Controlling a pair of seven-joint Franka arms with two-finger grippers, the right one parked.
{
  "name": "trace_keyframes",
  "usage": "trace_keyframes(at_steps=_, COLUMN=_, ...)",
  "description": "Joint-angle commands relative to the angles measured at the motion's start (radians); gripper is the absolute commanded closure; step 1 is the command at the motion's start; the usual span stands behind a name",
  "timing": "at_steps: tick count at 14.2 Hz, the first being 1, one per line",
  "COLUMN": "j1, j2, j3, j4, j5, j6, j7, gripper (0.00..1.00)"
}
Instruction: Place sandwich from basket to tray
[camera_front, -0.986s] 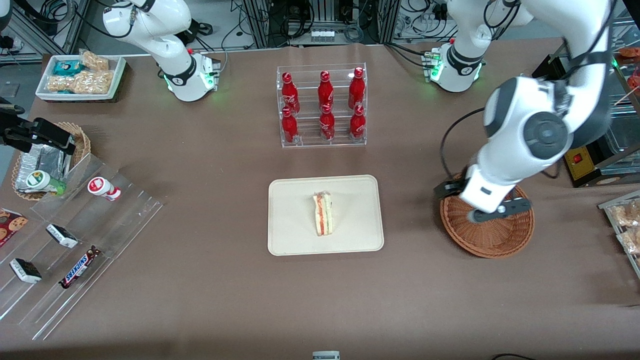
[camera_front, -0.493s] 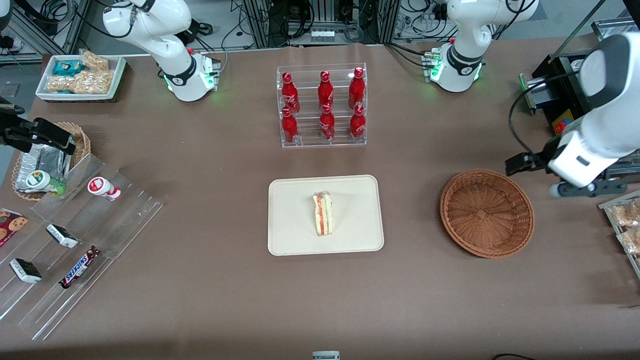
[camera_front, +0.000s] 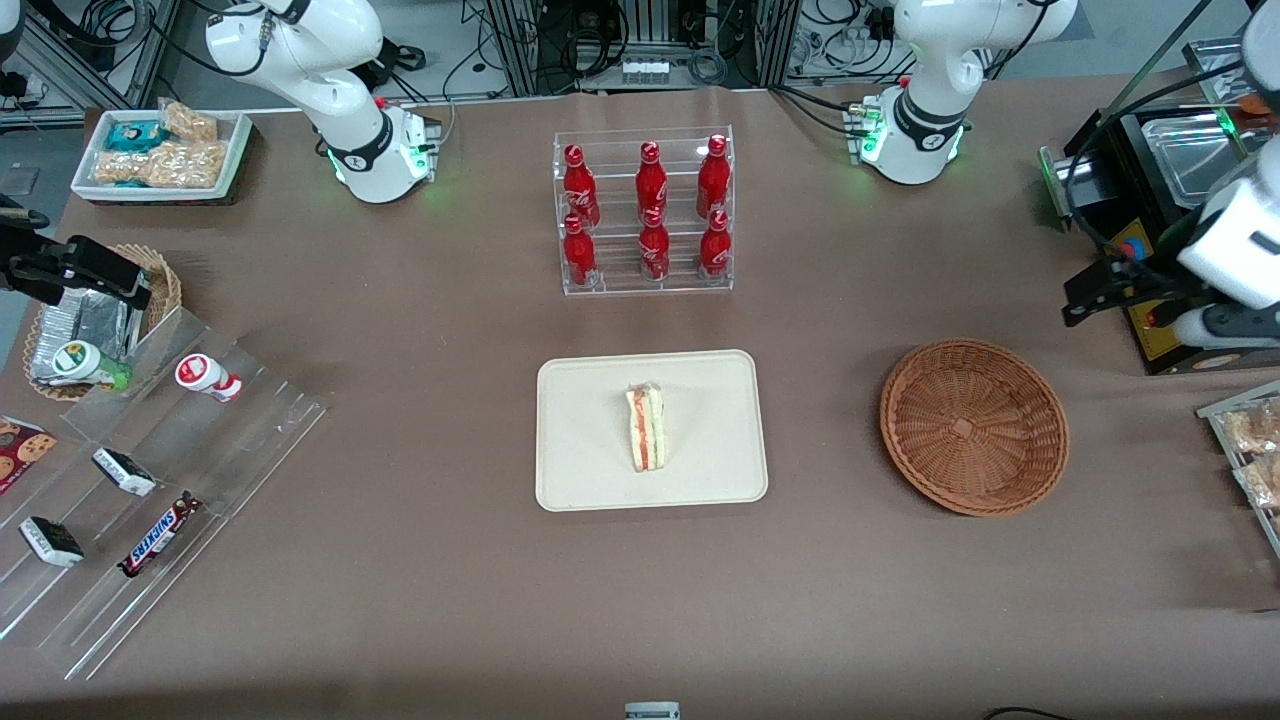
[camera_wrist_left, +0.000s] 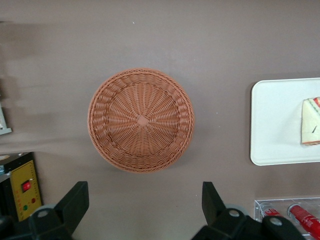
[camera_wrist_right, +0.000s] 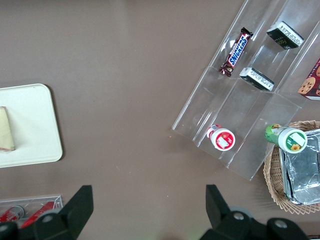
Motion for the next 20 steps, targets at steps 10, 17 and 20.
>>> trace_keyframes(at_steps=10, j1=-0.021, j2=0.003, j3=0.02, j4=0.014, j5=0.007, j6=-0.099, j7=0.098, gripper=0.0)
trace_keyframes(at_steps=17, j1=-0.026, j2=0.019, j3=0.018, j4=0.006, j5=-0.007, j6=-0.088, j7=0.09, gripper=0.0)
trace_keyframes(at_steps=20, j1=-0.029, j2=0.028, j3=0.012, j4=0.006, j5=-0.008, j6=-0.087, j7=0.093, gripper=0.0)
